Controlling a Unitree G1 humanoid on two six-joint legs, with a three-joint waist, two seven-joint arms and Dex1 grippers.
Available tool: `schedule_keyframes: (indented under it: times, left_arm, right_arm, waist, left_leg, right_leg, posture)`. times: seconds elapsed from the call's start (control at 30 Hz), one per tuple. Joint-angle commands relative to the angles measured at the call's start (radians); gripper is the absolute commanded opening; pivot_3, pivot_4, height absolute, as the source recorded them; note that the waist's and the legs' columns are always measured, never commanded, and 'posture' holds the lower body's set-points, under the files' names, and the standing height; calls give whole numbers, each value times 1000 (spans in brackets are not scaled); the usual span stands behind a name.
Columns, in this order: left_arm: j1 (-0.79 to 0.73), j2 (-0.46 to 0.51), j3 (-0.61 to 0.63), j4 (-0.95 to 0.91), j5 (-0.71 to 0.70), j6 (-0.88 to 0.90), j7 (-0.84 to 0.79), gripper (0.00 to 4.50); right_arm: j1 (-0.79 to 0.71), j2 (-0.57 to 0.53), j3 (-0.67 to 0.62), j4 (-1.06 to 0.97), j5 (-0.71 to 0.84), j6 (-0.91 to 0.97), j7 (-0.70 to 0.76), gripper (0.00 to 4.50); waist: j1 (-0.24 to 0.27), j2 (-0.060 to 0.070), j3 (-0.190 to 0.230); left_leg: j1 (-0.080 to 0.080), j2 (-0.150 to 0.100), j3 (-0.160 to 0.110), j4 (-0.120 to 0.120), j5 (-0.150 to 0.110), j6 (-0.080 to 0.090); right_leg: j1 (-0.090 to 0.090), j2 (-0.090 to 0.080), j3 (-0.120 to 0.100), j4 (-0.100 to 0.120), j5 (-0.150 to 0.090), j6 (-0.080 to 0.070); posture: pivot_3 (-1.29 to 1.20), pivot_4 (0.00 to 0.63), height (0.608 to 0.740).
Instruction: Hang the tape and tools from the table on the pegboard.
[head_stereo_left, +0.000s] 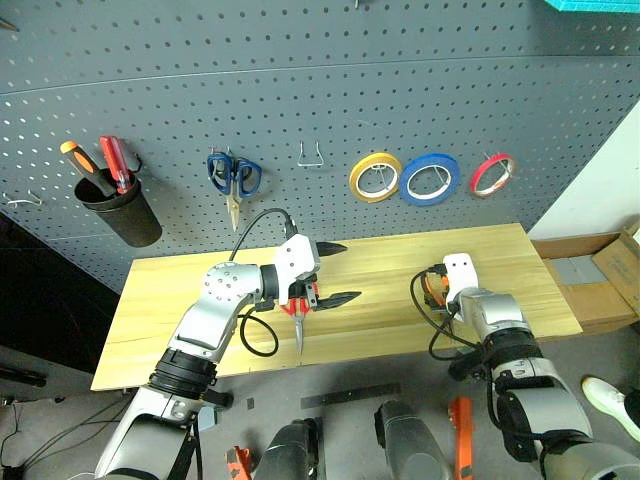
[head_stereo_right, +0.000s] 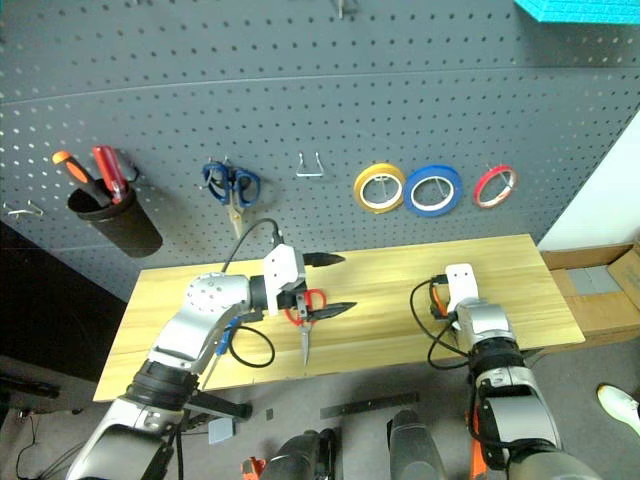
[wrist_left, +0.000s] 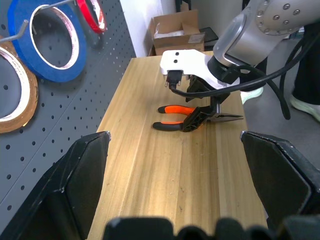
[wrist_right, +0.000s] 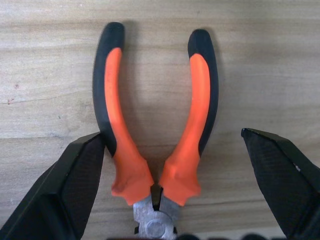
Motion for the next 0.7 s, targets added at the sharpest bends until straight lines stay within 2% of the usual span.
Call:
schedule_keyframes:
  times: [0.03,0.07,0.17,0.33,0.4,0.47,0.57,0.63,0.7]
  left_arm:
    - [0,4,15,-34,-1,-12,11,4500]
    - [0,4,15,-33,-1,-12,12,4500]
    - [1,4,18,-31,-1,-13,14,4500]
    - [14,5,50,-40,-23,25,46,4500]
    - [32,0,86,-43,-39,30,78,4500]
    - [51,4,113,-49,-38,32,113,4500]
    - [114,24,183,-86,-83,79,141,4500]
    - [142,33,208,-105,-96,94,153,4500]
    - [195,50,261,-133,-117,107,175,4500]
  right_arm:
    - [-22,0,8,69,-1,8,19,4442]
    - [-30,6,0,93,7,15,22,4442]
    - [-46,19,-36,136,36,32,15,3863]
    - [-67,39,-123,142,97,58,-22,2192]
    - [-56,43,-106,88,88,42,-24,1822]
    - [-34,50,-81,3,77,36,-18,1823]
    - [86,79,-1,-349,75,108,-7,1822]
    - [147,94,34,-513,78,153,-8,1822]
    - [219,108,135,-775,65,162,0,1822]
  waist:
    - [0,0,0]
    - [-1,0,-1]
    - [-3,-2,-5]
    - [-3,-6,-10]
    - [-3,-6,-10]
    - [-3,-6,-10]
    - [-3,-5,-10]
    - [-5,-5,-10]
    - [-3,-5,-10]
  left_leg:
    - [1,0,0,0,0,0]
    - [2,0,0,0,0,0]
    - [4,1,1,0,0,0]
    - [4,1,0,0,0,0]
    - [4,1,0,0,0,0]
    - [4,1,0,-1,0,0]
    - [4,1,0,-2,0,0]
    - [3,1,1,-3,-1,-1]
    - [3,1,1,-4,-1,-1]
  right_leg:
    - [1,0,0,0,0,0]
    - [2,0,0,0,0,0]
    - [4,1,1,0,0,0]
    - [4,1,1,0,0,0]
    - [4,1,1,0,0,0]
    - [3,1,1,0,0,0]
    - [2,1,1,0,0,0]
    - [-1,1,3,1,0,0]
    - [-2,1,3,1,0,0]
  posture:
    - [-233,166,740]
    - [-232,166,740]
    - [-231,162,740]
    - [-228,161,740]
    - [-228,162,740]
    - [-221,165,740]
    - [-213,169,740]
    - [-211,170,740]
    - [-198,169,740]
